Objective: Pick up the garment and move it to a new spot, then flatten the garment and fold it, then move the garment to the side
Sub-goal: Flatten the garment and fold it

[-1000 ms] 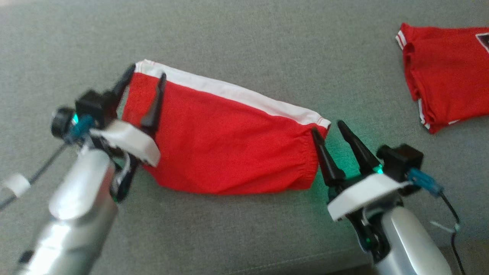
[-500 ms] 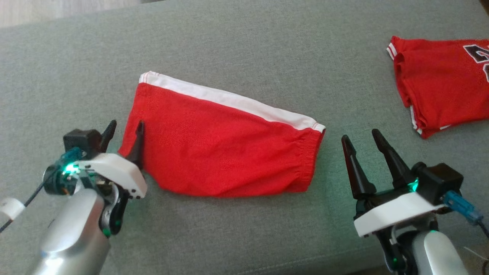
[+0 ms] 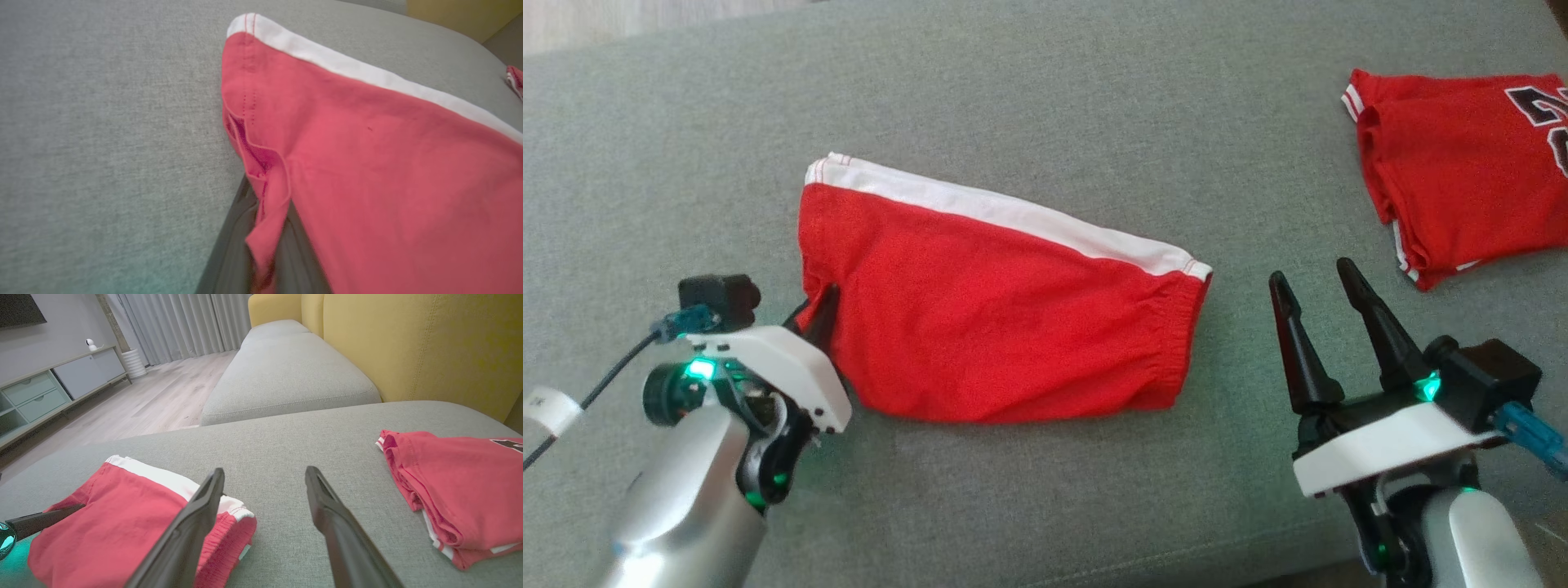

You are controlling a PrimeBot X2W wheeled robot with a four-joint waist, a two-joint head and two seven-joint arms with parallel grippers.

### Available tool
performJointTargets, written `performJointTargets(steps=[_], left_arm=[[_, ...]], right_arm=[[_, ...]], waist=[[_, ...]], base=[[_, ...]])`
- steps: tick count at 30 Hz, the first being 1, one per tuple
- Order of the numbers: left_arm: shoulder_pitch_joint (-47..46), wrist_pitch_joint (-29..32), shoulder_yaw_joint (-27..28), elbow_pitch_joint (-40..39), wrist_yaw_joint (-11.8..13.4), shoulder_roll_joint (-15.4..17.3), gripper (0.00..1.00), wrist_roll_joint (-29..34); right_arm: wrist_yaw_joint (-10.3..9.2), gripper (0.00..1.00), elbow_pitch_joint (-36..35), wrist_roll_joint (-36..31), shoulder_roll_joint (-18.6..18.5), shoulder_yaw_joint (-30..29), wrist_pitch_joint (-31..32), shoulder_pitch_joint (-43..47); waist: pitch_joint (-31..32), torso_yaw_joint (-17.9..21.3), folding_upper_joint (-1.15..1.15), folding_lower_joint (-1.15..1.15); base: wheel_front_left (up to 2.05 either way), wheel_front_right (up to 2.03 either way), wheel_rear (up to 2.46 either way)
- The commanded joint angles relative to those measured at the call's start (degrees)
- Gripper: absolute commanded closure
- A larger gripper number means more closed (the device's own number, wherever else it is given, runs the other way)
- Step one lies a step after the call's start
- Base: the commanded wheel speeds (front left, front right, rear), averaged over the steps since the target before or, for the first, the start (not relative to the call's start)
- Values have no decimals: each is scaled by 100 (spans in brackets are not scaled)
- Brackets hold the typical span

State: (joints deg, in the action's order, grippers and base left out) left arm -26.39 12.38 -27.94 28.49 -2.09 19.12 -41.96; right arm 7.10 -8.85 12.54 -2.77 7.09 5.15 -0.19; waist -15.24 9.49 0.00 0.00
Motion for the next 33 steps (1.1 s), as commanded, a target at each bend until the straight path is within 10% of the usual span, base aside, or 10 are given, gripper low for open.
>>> performJointTargets(steps=[1,22,25,33], left_arm=[[41,22,127,-160,-5,106,100,-22],[1665,-1093,291,-742,555,-266,100,-218],[1727,-1355,289,-761,586,-348,0,-159],[1761,-2241,316,-999,752,-281,0,297]], right_arm=[[39,0,-235,13,-11,90,-2,34],[39,0,65,-104,-10,-798,61,410],[39,0,93,-131,-10,-780,62,425],[39,0,277,-216,-10,-736,32,523]], waist=[[43,-29,0,0],[1211,-996,0,0],[1284,-1029,0,0],[1594,-1129,0,0]], base=[[0,0,0],[0,0,0],[0,0,0],[0,0,0]])
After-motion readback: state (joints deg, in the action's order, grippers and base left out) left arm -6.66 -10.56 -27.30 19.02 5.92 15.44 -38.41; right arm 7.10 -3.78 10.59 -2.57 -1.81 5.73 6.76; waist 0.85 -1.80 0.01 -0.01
